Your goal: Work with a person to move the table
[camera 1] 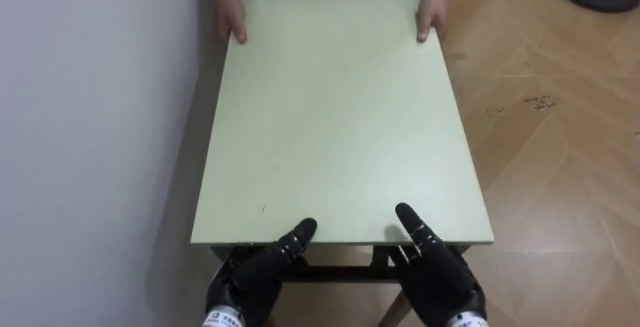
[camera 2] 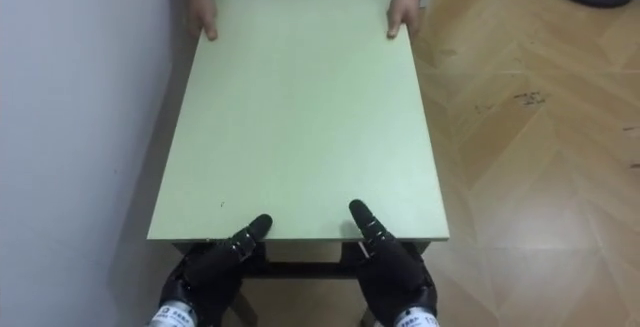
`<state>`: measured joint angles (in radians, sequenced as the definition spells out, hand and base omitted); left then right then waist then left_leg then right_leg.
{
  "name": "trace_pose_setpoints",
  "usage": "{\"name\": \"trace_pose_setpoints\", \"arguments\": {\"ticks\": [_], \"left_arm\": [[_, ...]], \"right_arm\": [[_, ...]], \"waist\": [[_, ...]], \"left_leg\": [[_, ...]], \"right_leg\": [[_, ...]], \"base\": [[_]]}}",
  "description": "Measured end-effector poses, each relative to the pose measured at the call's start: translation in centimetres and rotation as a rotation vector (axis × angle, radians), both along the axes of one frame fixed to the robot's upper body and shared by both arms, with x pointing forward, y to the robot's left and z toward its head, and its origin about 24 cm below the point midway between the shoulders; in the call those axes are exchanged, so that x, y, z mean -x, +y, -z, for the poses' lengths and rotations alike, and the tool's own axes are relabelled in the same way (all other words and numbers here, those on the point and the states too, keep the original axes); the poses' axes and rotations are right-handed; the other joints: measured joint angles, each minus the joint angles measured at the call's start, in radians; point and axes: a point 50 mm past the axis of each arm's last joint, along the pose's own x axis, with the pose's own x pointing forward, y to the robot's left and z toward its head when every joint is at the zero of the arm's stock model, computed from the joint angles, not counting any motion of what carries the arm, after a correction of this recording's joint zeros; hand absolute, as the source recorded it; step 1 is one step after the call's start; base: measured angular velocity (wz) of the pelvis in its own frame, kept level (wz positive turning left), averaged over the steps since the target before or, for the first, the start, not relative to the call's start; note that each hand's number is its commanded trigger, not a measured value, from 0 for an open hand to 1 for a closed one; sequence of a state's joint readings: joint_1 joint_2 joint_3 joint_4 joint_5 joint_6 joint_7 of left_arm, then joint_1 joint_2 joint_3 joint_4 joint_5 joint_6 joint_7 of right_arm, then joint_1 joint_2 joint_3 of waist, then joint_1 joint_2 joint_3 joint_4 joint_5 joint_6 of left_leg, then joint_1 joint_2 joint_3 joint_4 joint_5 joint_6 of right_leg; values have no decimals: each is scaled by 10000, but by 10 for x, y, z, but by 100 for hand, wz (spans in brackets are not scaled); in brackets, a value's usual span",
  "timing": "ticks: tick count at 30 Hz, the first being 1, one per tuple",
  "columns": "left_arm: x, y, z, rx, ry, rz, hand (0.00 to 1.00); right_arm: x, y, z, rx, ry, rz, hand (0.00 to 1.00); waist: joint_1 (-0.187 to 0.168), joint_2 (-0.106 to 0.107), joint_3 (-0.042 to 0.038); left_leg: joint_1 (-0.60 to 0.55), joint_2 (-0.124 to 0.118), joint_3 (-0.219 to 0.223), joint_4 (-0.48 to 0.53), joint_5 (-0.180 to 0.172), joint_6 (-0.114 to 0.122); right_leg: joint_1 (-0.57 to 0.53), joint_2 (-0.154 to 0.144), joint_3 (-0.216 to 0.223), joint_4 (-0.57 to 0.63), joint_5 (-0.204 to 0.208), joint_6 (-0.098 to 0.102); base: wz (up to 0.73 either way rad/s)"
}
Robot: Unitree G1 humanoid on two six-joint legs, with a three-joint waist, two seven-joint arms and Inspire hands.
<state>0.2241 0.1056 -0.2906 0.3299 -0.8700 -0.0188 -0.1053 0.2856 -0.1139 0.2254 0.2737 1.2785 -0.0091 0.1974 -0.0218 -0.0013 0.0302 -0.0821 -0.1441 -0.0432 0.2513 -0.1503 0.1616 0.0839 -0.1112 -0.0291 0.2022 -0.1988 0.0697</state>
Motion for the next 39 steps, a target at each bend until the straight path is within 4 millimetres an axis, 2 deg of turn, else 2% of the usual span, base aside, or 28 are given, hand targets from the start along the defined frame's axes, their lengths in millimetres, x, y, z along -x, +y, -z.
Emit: {"name": "trace_pose_setpoints", "arguments": {"ticks": [3, 6, 8, 9, 12, 16, 21, 23, 25, 31, 35, 39], "left_arm": [[-2, 0, 0, -73, -12, 112, 0], [-1, -1, 1, -283, -60, 334, 0], [0, 0, 3, -476, 14, 459, 0], [1, 1, 4, -482, 43, 461, 0], [2, 1, 6, -484, 132, 489, 0], [12, 4, 18, -1150, 751, 942, 0], [21, 6, 28, -1414, 1372, 1228, 0], [22, 9, 29, -1496, 1440, 1242, 0], [24, 11, 31, -1574, 1603, 1242, 0], [50, 30, 55, -2396, 3103, 1301, 0], [61, 43, 62, -2695, 3705, 1076, 0], [73, 53, 70, -3058, 4323, 966, 0]], "right_arm": [[0, 1, 0, 86, -98, -149, 0], [1, 1, 0, 170, -282, -411, 0], [0, 3, -1, 142, -611, -642, 0], [1, 3, 0, 134, -560, -659, 0], [2, 2, 1, 239, -615, -799, 0], [5, 3, 4, 149, -740, -978, 0], [15, -2, 18, 434, -156, -1204, 0], [19, -4, 24, 637, 214, -1385, 0], [20, -5, 28, 917, 402, -1620, 0], [29, -12, 38, 1780, 893, -2248, 0], [44, -24, 52, 2319, 1903, -2466, 0], [59, -32, 64, 2740, 2717, -2701, 0]], "waist": [[1, 17, -16], [-1, 29, -63], [-11, 7, -212], [-13, -2, -228], [-3, 0, -226], [-6, -27, -188], [-12, -66, -157], [-7, -63, -149], [-11, -43, -152], [-35, -75, -136], [14, -190, -119], [-10, -218, -125]], "left_leg": [[34, 1, -1, -86, -6, -31], [49, 24, 9, -95, 17, -58], [73, 74, 41, -64, 21, -83], [80, 81, 44, -62, 20, -88], [98, 89, 45, -56, 21, -105], [207, 87, 44, -123, -22, -157], [152, 114, 27, -109, -30, -190], [137, 133, 45, -110, -30, -199], [126, 143, 71, -116, -35, -206], [194, 169, 80, -136, -39, -216], [194, 155, -16, -136, -40, -222], [232, 151, -16, -165, -40, -222]], "right_leg": [[4, 15, 1, 13, 0, 0], [0, 32, -17, 12, 2, -1], [17, 69, -18, 11, 9, -11], [29, 75, -19, 9, 9, -11], [67, 86, -17, -23, 9, -11], [219, 92, -38, -174, 14, -19], [174, 122, -102, -171, 14, -19], [157, 122, -327, -170, 14, -19], [132, 123, -347, -168, 14, -19], [191, 118, -553, -181, 14, -19], [197, 124, -560, -194, 14, -19], [214, 125, -577, -195, 14, -19]], "base": [[-7], [-2], [0], [3], [0], [-4], [-1], [0], [-3], [1], [7], [0]]}}
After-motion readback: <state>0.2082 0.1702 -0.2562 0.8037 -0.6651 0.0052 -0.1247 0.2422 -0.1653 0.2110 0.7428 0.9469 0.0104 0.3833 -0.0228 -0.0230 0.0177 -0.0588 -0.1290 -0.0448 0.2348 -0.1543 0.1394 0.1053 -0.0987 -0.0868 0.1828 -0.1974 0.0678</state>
